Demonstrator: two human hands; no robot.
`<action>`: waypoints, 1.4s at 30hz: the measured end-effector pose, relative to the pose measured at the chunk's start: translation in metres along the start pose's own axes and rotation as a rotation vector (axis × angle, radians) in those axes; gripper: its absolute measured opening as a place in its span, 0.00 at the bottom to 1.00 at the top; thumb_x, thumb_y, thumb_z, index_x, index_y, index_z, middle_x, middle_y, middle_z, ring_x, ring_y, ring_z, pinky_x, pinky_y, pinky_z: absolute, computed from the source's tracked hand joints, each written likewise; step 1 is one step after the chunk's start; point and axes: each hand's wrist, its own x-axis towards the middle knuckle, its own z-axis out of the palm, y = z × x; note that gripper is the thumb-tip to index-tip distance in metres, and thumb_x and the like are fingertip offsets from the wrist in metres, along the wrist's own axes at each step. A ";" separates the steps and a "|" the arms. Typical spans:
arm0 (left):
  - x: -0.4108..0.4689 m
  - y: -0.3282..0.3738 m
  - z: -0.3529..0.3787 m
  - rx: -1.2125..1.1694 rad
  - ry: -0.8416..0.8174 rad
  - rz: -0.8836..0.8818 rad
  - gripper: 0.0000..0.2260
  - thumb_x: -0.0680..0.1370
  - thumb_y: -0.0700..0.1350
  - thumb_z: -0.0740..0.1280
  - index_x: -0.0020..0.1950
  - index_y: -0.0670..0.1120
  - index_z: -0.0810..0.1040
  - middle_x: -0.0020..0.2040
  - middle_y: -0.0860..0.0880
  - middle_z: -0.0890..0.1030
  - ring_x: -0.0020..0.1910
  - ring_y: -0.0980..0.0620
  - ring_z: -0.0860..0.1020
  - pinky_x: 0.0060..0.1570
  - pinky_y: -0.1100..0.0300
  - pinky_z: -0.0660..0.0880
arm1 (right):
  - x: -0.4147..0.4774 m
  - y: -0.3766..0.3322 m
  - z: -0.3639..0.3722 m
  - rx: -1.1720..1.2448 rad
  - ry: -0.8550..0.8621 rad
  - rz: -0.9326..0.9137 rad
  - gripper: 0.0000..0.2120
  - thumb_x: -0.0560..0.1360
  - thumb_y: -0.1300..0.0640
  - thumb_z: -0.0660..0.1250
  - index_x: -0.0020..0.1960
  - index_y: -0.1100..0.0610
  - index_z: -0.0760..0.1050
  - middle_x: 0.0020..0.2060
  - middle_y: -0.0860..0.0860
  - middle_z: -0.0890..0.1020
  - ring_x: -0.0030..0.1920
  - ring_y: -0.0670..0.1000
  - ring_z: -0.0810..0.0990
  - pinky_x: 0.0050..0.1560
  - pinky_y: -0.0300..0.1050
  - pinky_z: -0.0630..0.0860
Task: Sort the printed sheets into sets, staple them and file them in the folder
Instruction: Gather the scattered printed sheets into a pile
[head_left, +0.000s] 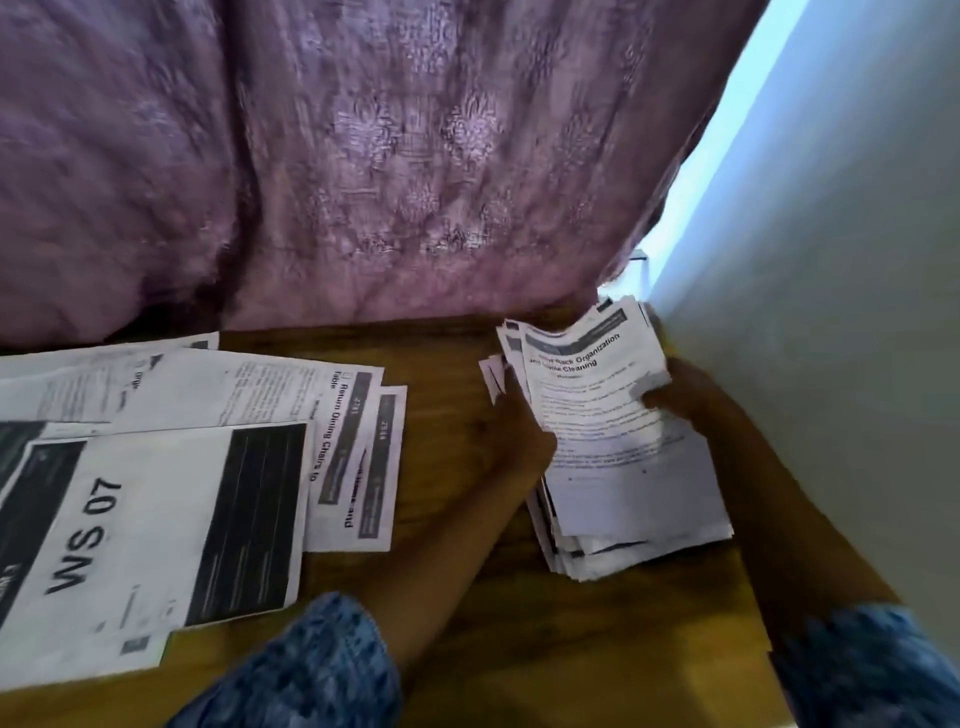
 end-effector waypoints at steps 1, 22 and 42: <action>-0.004 -0.003 0.004 0.171 0.013 -0.055 0.42 0.73 0.41 0.68 0.79 0.46 0.44 0.74 0.42 0.62 0.71 0.43 0.62 0.70 0.48 0.60 | 0.007 0.008 0.003 -0.061 0.019 0.016 0.35 0.56 0.58 0.75 0.62 0.64 0.73 0.51 0.54 0.79 0.51 0.57 0.79 0.46 0.44 0.75; -0.194 -0.186 -0.398 0.627 0.645 -0.701 0.30 0.72 0.58 0.72 0.71 0.50 0.68 0.69 0.40 0.69 0.67 0.35 0.66 0.62 0.38 0.65 | -0.106 -0.215 0.341 -0.589 -0.419 -0.704 0.38 0.74 0.44 0.68 0.76 0.54 0.54 0.76 0.53 0.57 0.74 0.57 0.57 0.72 0.54 0.59; -0.175 -0.205 -0.443 0.600 0.045 -0.193 0.11 0.76 0.46 0.70 0.57 0.45 0.79 0.56 0.51 0.74 0.50 0.56 0.72 0.41 0.72 0.66 | -0.149 -0.252 0.344 -0.338 -0.689 -0.468 0.29 0.72 0.51 0.72 0.69 0.49 0.65 0.68 0.49 0.69 0.69 0.53 0.65 0.66 0.48 0.61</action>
